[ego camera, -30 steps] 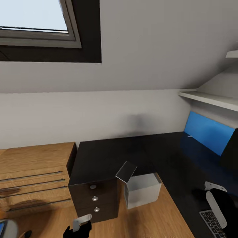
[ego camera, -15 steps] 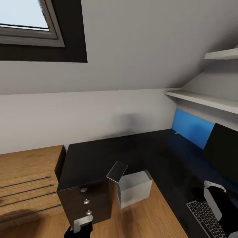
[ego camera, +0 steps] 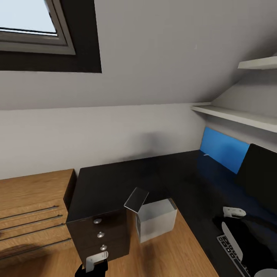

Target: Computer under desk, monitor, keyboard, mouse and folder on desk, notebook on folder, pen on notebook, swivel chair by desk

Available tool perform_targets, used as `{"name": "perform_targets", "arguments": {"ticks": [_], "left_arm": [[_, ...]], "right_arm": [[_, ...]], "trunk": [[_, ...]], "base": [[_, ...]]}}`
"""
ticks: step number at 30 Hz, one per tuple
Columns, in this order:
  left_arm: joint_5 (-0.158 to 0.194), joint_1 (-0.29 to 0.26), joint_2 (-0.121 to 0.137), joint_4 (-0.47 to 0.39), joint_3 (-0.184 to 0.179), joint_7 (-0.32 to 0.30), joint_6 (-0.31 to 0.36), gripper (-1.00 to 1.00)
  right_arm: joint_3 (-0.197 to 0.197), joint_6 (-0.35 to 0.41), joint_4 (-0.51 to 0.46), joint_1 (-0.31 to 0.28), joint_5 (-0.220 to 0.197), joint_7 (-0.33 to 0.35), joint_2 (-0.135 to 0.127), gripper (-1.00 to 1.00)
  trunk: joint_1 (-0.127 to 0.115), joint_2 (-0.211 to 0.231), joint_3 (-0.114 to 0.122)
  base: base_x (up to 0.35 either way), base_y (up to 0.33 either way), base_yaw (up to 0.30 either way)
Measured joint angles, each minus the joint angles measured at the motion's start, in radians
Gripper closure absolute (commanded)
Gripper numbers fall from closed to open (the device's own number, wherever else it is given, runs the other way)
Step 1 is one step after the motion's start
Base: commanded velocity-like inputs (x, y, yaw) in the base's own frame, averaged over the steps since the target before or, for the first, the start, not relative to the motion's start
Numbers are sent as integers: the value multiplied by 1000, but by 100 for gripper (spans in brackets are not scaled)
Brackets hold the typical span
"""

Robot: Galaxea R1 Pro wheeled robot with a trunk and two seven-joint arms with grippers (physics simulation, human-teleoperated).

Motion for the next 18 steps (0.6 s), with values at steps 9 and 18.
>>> {"name": "perform_targets", "arguments": {"ticks": [9,18], "left_arm": [[1,0,0,3,-1,1,1,-100],[2,0,0,4,-35,1,0,-100]], "right_arm": [[-6,-2,8,0,2,0,0,100],[-11,-43,56,0,1,0,-4,100]], "trunk": [[0,0,0],[0,0,0]], "base": [[193,0,0],[223,0,0]]}}
